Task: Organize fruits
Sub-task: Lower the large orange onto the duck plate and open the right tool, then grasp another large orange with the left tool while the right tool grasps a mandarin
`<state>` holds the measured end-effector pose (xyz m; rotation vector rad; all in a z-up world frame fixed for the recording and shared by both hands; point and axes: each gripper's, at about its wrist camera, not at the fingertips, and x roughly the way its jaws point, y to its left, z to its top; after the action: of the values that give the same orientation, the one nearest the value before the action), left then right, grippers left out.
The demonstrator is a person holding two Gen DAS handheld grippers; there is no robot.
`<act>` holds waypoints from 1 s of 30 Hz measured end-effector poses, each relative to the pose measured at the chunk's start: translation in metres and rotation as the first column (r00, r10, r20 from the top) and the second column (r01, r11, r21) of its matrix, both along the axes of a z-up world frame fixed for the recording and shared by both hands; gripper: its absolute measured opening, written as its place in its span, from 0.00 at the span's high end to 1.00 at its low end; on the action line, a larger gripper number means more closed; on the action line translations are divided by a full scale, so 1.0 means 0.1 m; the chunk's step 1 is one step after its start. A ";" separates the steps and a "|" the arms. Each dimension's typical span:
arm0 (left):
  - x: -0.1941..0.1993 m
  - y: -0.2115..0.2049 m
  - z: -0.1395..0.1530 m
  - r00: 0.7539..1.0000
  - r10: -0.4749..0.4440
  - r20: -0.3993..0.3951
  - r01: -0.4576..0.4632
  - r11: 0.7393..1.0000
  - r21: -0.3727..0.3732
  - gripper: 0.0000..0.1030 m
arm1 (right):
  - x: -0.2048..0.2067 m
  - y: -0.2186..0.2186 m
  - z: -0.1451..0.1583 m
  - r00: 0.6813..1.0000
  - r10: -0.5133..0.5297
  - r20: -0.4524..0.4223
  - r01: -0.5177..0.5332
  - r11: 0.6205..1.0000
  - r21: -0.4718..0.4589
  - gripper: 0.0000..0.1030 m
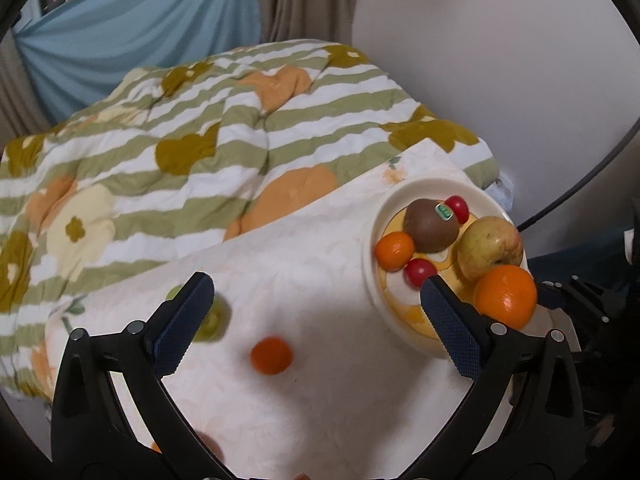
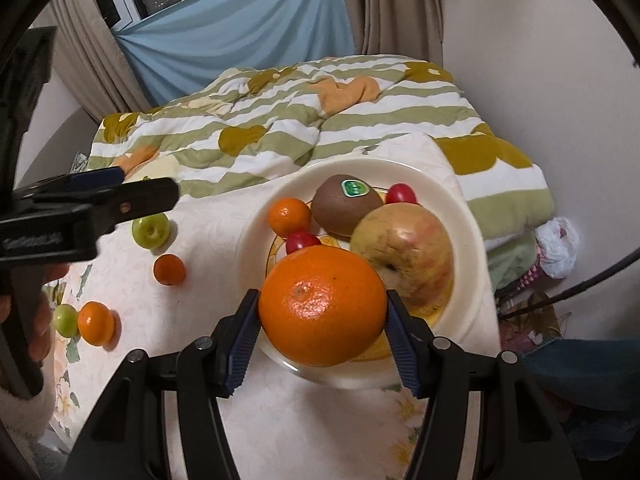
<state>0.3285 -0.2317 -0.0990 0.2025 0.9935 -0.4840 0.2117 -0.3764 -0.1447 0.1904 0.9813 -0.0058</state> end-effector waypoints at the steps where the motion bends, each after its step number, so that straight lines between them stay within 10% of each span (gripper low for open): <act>1: -0.01 0.04 -0.02 1.000 0.013 -0.007 -0.013 1.000 -0.002 0.00 | 0.02 0.02 -0.03 1.000 0.001 -0.002 -0.001 1.000 -0.001 0.46; 12: -0.13 0.34 -0.15 0.993 0.102 -0.062 -0.103 0.995 -0.014 0.00 | 0.06 0.16 -0.20 1.000 -0.004 0.010 0.004 1.000 -0.027 0.45; 20: -0.29 0.42 -0.12 0.988 0.141 -0.067 -0.143 0.989 -0.027 0.00 | -0.08 0.15 -0.09 0.997 -0.006 0.074 0.008 0.999 -0.035 0.00; 30: -0.62 0.49 0.19 0.982 0.188 -0.010 -0.188 0.981 -0.045 0.00 | -0.28 -0.02 0.24 0.992 0.033 0.124 -0.031 0.999 -0.013 0.00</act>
<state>0.2664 -0.1829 -0.0797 0.0647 0.9956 -0.3343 0.1837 -0.3787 -0.1205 0.1626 0.8596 0.0294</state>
